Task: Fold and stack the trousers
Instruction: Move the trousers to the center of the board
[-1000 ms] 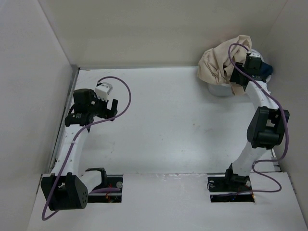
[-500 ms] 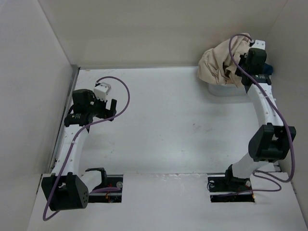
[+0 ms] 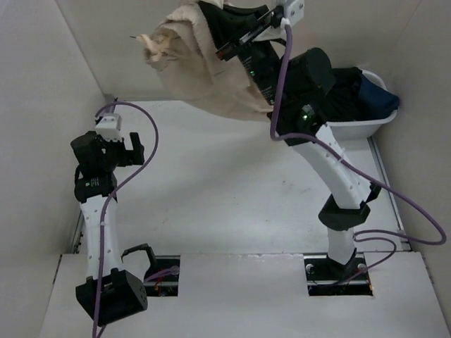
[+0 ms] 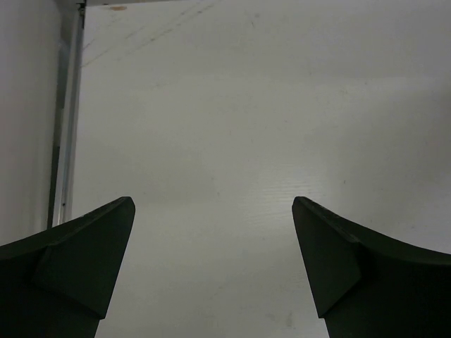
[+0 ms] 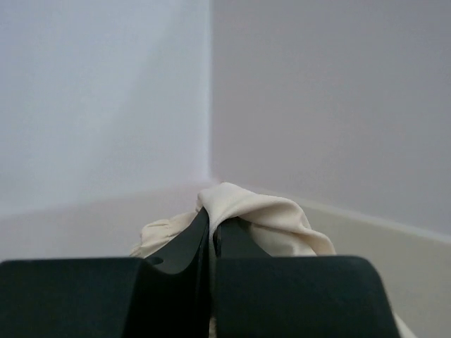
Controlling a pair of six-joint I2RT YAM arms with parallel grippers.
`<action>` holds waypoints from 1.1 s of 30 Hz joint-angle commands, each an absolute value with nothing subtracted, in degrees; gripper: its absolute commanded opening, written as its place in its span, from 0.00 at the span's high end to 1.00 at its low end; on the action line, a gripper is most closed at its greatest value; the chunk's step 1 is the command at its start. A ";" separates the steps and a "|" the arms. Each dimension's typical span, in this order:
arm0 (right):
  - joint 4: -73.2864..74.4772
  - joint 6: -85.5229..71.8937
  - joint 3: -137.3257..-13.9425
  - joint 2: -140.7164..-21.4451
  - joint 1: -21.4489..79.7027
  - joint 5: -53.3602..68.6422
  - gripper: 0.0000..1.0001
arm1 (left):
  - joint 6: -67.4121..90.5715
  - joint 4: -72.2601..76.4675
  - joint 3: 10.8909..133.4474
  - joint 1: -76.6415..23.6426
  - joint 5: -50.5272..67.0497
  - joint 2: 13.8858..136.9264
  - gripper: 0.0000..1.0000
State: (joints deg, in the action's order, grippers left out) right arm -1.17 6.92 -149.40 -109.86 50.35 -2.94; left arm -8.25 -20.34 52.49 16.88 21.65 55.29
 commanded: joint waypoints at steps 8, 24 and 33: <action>-35.25 5.11 -137.16 -104.08 57.79 -15.52 1.00 | -1.23 -10.90 58.71 22.90 27.60 54.32 0.00; 26.58 -49.45 -41.23 -45.89 37.60 -55.49 0.00 | -28.98 -27.48 60.21 15.61 25.49 64.07 0.00; 17.24 -44.56 -32.60 -48.32 19.91 -21.63 0.00 | -50.61 -44.91 45.03 -6.95 16.81 62.05 0.00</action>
State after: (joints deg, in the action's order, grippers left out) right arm 21.08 -43.38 -32.58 -45.93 21.06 -32.77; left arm -40.47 -37.95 50.48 -1.39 21.10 63.99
